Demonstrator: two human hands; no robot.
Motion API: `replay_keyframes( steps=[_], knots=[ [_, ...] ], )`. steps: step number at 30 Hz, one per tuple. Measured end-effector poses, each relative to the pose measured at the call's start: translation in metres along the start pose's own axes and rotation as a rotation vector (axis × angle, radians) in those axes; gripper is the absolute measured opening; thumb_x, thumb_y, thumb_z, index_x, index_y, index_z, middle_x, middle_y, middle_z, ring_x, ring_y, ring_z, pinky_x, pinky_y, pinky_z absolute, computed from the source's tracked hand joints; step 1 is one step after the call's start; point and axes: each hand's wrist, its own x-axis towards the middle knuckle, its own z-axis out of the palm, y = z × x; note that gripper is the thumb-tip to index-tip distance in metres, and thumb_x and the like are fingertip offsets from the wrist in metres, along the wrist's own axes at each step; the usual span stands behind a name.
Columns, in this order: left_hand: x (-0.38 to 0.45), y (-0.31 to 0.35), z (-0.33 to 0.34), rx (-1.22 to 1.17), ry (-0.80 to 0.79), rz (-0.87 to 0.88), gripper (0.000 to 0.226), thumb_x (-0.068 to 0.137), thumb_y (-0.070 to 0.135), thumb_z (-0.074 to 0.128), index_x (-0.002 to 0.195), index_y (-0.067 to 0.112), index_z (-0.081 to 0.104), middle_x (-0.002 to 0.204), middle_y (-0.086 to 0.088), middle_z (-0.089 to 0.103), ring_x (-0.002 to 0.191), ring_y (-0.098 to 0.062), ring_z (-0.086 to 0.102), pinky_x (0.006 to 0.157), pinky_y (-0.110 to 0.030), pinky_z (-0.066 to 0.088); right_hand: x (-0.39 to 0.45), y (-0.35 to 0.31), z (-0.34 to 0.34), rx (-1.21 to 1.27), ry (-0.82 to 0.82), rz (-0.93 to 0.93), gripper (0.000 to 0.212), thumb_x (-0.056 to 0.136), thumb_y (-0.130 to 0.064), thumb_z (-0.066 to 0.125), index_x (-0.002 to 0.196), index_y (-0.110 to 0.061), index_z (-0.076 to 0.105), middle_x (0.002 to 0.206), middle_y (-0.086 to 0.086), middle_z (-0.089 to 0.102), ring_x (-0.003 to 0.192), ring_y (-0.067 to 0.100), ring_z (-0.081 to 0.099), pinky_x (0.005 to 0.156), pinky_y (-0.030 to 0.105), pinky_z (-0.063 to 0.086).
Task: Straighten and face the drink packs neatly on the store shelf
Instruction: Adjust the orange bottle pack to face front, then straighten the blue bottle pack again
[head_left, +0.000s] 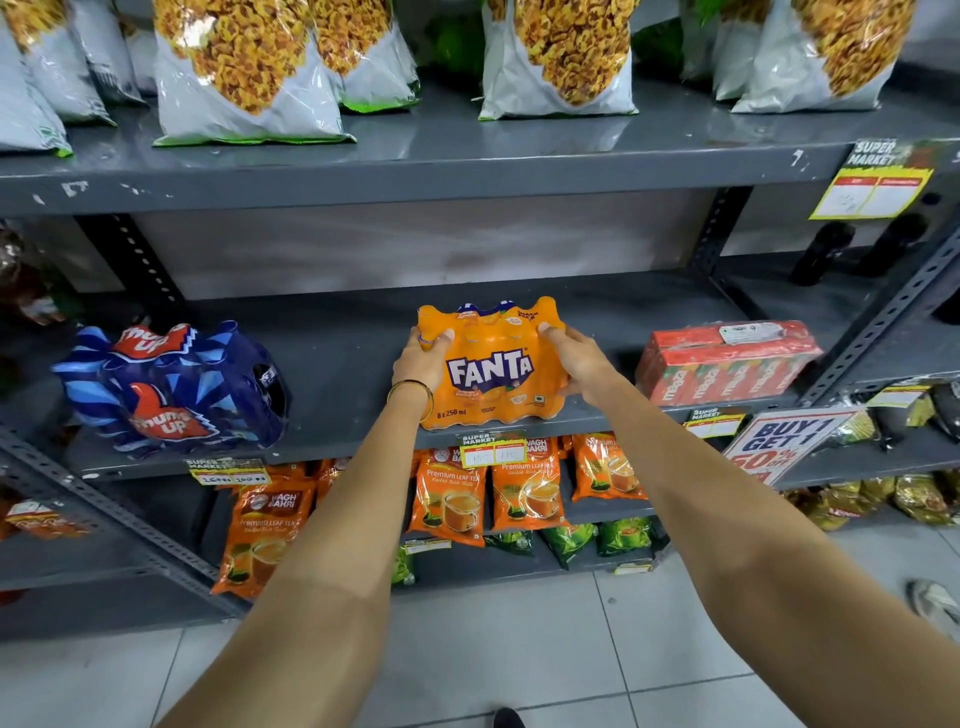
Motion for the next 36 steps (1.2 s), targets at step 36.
replay_keyframes(
  steps=[36],
  knots=[
    [0.055,-0.156,-0.362,-0.095,0.113,-0.057,0.063,0.09,0.047,0.053,0.14,0.011,0.04,0.142,-0.011,0.048,0.126,-0.035,0.05,0.101,-0.043,0.045,-0.1,-0.054,0.37,-0.186,-0.104,-0.144,0.064,0.087,-0.056,0.051,0.143,-0.029,0.037,0.142,0.007,0.053,0.124,0.03,0.055,0.102,0.047,0.047]
  ],
)
